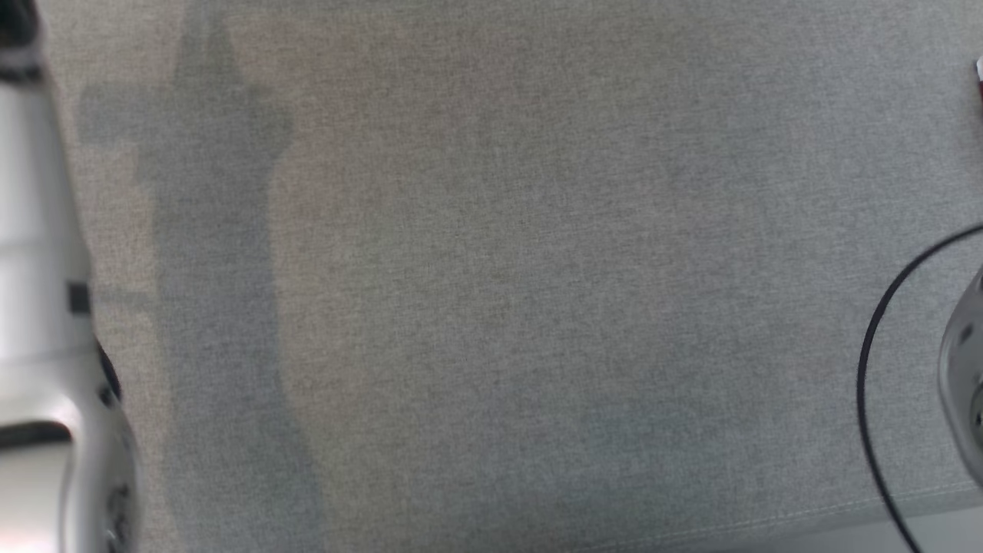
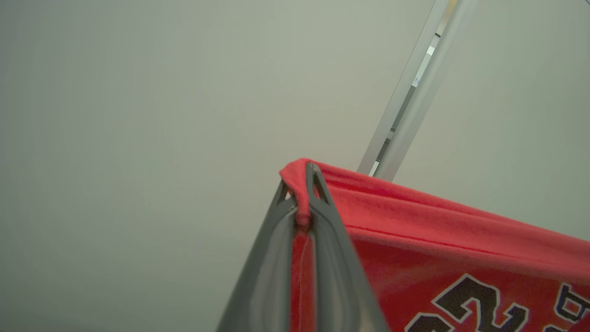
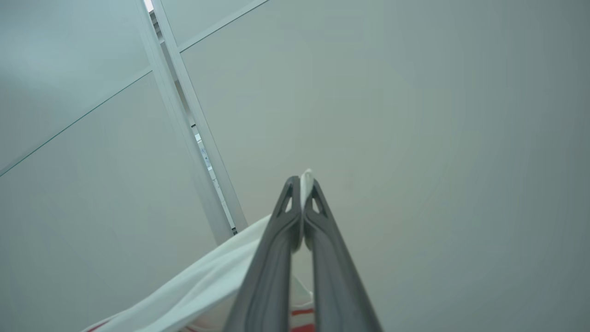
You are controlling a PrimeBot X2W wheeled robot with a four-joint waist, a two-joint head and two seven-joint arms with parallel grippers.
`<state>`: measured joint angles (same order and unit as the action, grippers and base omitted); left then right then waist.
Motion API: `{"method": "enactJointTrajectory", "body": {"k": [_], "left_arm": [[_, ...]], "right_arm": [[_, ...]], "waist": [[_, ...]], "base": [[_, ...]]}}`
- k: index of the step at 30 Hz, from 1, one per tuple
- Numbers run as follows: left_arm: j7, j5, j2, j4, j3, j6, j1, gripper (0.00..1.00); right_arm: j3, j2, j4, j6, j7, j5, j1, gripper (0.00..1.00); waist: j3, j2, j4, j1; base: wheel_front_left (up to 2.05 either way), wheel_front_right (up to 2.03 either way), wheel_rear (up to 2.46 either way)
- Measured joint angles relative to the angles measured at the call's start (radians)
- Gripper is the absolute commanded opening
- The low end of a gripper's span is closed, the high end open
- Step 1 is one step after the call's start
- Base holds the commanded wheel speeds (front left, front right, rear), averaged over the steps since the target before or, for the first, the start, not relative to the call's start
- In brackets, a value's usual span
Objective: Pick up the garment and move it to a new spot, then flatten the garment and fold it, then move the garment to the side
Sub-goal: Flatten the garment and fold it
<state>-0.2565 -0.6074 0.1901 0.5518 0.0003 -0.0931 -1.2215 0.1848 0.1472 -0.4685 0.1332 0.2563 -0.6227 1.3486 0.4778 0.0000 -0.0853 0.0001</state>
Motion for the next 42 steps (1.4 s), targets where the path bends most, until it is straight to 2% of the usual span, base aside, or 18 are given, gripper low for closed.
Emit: {"method": "enactJointTrajectory", "body": {"k": [6,10,14,15,18,24,32,37,42], "left_arm": [[-0.002,0.032,-0.058,0.022,0.023,-0.027,0.331,0.00],[-0.001,0.050,-0.117,0.052,0.065,-0.035,0.597,0.00],[-0.002,0.057,-0.149,0.061,0.099,-0.039,0.780,0.00],[-0.003,0.028,-0.152,0.059,0.113,-0.039,0.820,0.00],[-0.008,-0.053,-0.142,0.042,0.060,-0.039,0.902,0.00],[-0.009,-0.098,-0.141,0.006,-0.037,-0.025,1.064,0.00],[-0.007,-0.081,-0.146,-0.044,-0.051,0.011,1.239,0.00],[-0.006,-0.073,-0.147,-0.092,-0.048,0.013,1.320,0.00],[-0.005,-0.055,-0.147,-0.175,-0.047,0.010,1.342,0.00]], "right_arm": [[0.001,-0.014,0.072,0.000,0.001,-0.102,-0.341,0.00],[-0.008,-0.057,0.087,0.000,0.001,-0.168,-0.615,0.00],[-0.034,-0.079,0.089,0.000,0.001,-0.216,-0.811,0.00],[-0.052,-0.082,0.089,0.000,0.001,-0.216,-0.867,0.00],[-0.076,-0.097,0.093,0.000,0.002,-0.233,-0.974,0.00],[-0.076,-0.100,0.091,-0.001,0.004,-0.267,-1.148,0.00],[-0.068,-0.102,0.080,-0.001,0.004,-0.284,-1.341,0.00],[-0.049,-0.103,0.088,-0.001,0.004,-0.282,-1.407,0.00],[-0.044,-0.102,0.130,-0.001,0.004,-0.306,-1.394,0.00]], "waist": [[-0.041,0.0000,0.000,0.0000],[-0.077,0.0000,-0.004,-0.0001],[-0.114,0.0000,-0.014,-0.0001],[-0.127,0.0000,-0.017,-0.0001],[-0.161,0.0000,-0.023,-0.0001],[-0.241,0.0000,-0.025,-0.0001],[-0.349,0.0000,-0.010,-0.0002],[-0.387,0.0000,0.002,-0.0002],[-0.378,0.0000,0.012,-0.0001]], "base": [[0.00,0.00,0.00],[0.00,0.00,0.00],[0.00,0.00,0.00],[0.00,0.00,0.00],[0.00,0.00,0.00],[0.00,0.00,0.00],[0.00,0.00,0.00],[0.00,0.00,0.00],[0.00,0.00,0.00]]}}
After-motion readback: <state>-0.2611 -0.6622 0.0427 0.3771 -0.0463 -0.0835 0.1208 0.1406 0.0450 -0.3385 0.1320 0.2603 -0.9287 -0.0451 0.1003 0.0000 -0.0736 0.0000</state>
